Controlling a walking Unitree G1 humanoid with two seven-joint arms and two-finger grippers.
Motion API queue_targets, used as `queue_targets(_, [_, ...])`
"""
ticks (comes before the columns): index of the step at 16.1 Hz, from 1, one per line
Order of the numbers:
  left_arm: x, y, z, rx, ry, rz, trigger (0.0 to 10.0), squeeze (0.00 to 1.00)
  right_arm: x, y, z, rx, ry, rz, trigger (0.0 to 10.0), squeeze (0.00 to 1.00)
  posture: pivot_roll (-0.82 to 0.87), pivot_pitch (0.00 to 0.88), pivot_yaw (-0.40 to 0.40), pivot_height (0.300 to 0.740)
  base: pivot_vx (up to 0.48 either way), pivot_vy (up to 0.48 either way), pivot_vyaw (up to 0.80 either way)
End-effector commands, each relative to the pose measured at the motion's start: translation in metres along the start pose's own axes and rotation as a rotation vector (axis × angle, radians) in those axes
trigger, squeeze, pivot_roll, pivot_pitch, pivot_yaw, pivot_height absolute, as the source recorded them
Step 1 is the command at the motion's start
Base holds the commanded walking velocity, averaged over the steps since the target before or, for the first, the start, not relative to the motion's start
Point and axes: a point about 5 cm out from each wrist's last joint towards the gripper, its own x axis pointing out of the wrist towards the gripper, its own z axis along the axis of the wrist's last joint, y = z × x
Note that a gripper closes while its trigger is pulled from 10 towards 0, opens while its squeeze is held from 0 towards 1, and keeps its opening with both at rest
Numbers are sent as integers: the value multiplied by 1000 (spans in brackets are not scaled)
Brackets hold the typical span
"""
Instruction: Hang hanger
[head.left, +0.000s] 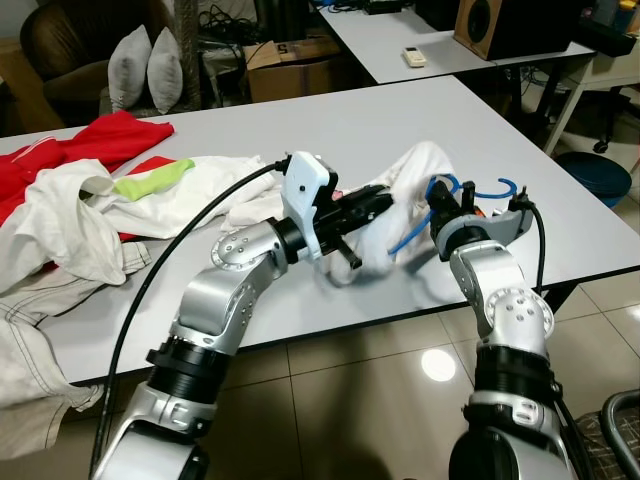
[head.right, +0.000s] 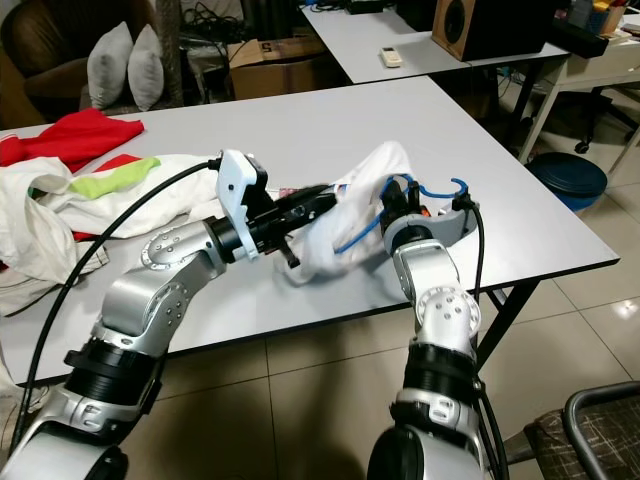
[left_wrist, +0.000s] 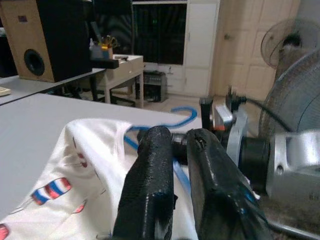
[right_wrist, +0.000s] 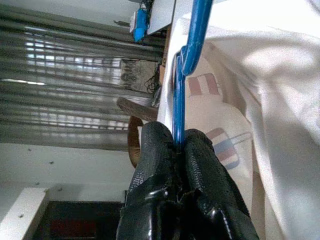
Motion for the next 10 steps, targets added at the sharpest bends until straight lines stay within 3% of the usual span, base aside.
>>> queue_targets(1, [1, 1, 10, -14, -32, -12, 10000, 1000, -2, 1, -23, 61, 51, -2, 10000, 0, -215, 0, 65, 740, 0, 0, 0])
queue_targets(4, [5, -12, 14, -110, -37, -99, 10000, 1000, -1, 4, -25, 69, 55, 3, 10000, 0, -219, 0, 72, 740, 0, 0, 0])
queue_targets(5, [5, -14, 13, -94, -22, -117, 10000, 1000, -1, 4, -26, 68, 56, 2, 10000, 0, -221, 0, 74, 740, 0, 0, 0])
queue_targets(7, [1, -4, 16, -51, -25, -48, 10000, 1000, -3, 4, -25, 58, 59, 8, 10000, 0, -222, 0, 76, 740, 0, 0, 0])
queue_targets(8, [-9, 14, 21, 18, -15, 60, 10000, 1000, -5, 6, -22, 6, 73, 40, 10000, 0, -220, 0, 78, 740, 0, 0, 0])
queue_targets(10, [-26, 33, 21, 114, 31, 175, 10000, 1000, -10, 9, -20, -52, 100, 97, 10000, 0, -220, 0, 80, 740, 0, 0, 0])
